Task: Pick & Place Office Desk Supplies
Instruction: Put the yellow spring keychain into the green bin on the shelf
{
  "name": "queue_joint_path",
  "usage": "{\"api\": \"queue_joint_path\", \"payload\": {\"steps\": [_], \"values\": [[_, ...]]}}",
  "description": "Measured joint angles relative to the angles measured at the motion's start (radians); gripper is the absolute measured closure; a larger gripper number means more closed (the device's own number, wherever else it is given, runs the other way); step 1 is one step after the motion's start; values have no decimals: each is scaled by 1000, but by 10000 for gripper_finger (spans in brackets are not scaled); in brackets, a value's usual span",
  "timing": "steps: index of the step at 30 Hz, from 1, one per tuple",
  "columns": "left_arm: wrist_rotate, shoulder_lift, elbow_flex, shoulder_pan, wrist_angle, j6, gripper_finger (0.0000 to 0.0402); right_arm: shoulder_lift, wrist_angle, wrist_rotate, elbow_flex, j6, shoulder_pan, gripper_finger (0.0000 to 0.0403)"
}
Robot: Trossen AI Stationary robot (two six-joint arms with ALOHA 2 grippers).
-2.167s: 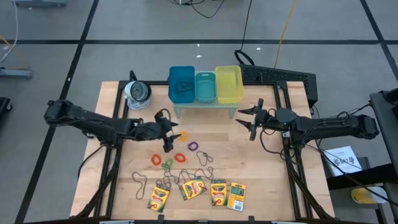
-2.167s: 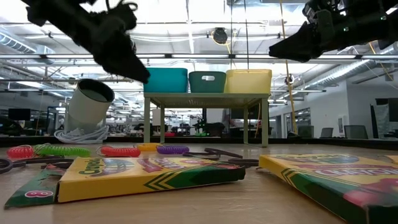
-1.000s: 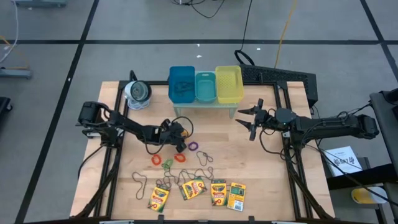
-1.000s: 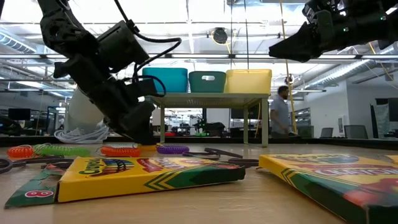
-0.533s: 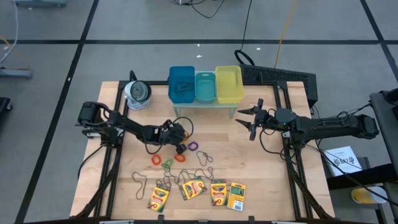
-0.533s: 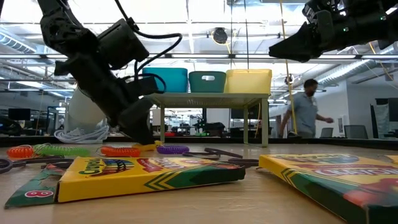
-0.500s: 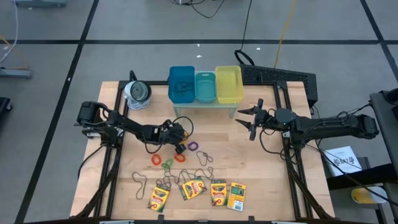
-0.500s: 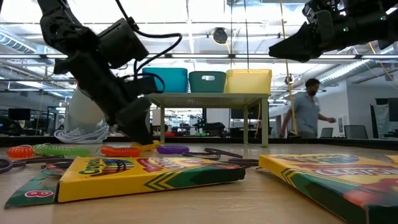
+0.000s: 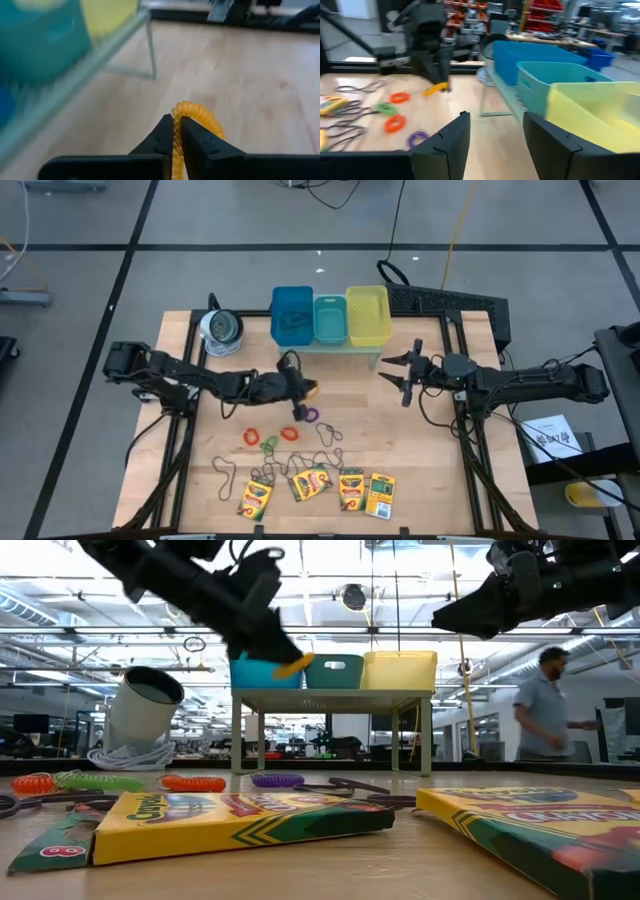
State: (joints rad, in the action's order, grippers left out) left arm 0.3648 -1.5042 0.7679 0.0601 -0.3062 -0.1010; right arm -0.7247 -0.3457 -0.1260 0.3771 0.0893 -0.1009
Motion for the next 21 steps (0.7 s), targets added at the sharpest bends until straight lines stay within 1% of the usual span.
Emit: {"api": "queue_joint_path", "payload": {"steps": [2,4,9,12,14,19,21], "values": [[-14,-6,31,0,-57,63,366,-13,-24,46,0,-6,1,229],[-22,-12,57,0,-99,122,367,-33,-65,68,0,-27,4,227],[-24,-15,113,-5,-121,248,386,-120,-171,133,0,-64,5,229],[-25,-15,141,-11,-118,261,391,-192,-265,184,0,-90,5,231],[-27,-15,158,-15,-116,267,385,-247,-339,210,0,-108,5,231],[-29,-15,172,-16,-139,327,369,-392,-533,233,0,-135,5,231],[-64,-15,173,-16,-169,336,372,-444,-617,233,0,-154,5,231]]}}
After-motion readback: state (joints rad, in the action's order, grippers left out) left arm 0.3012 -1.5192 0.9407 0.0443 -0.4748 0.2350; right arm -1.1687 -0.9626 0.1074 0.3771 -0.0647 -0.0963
